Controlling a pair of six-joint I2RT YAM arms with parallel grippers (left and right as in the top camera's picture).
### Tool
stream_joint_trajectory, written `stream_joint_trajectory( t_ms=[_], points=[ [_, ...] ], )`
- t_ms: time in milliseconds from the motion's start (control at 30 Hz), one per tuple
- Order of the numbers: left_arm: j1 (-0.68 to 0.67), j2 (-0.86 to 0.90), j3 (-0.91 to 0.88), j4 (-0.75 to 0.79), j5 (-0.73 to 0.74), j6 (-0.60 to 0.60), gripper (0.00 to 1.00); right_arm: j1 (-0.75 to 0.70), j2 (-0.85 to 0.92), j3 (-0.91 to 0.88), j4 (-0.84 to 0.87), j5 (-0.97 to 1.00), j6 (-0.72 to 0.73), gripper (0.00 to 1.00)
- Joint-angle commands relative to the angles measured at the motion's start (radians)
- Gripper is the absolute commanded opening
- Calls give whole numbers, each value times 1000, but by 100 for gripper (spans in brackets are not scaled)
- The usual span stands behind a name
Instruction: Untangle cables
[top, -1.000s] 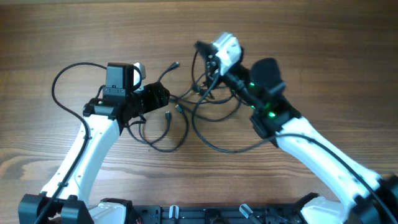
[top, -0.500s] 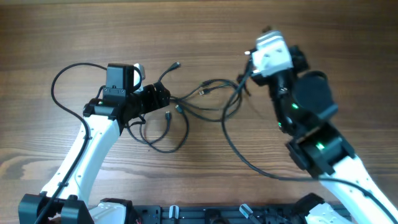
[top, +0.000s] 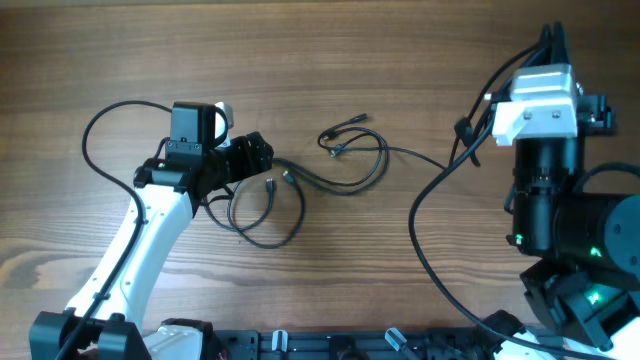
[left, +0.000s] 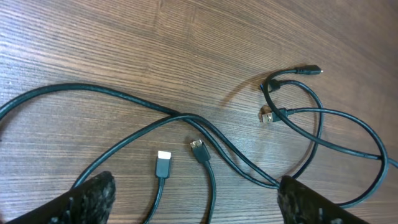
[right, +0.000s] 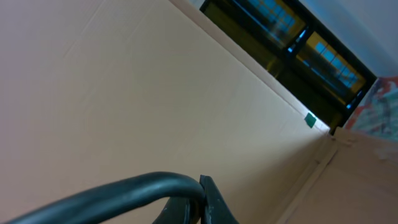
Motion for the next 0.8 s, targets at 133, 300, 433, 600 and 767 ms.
stream_joint_trajectory(
  t_ms=[133,300,433,600,767],
  points=[
    [-183,17,-8,4,-2,567,100,-2,82,28,35,20,-46,4],
    [-360,88,-8,172,-2,639,100,-2,87,28,-27,5,107,4],
    [-451,206,-8,301,-6,738,100,-2,86,28,-45,-2,133,4],
    [-464,298,-8,362,-5,737,100,-17,86,28,-56,-3,190,4],
    [-465,311,-8,375,2,738,100,-73,86,28,-96,-92,275,4]
  ],
)
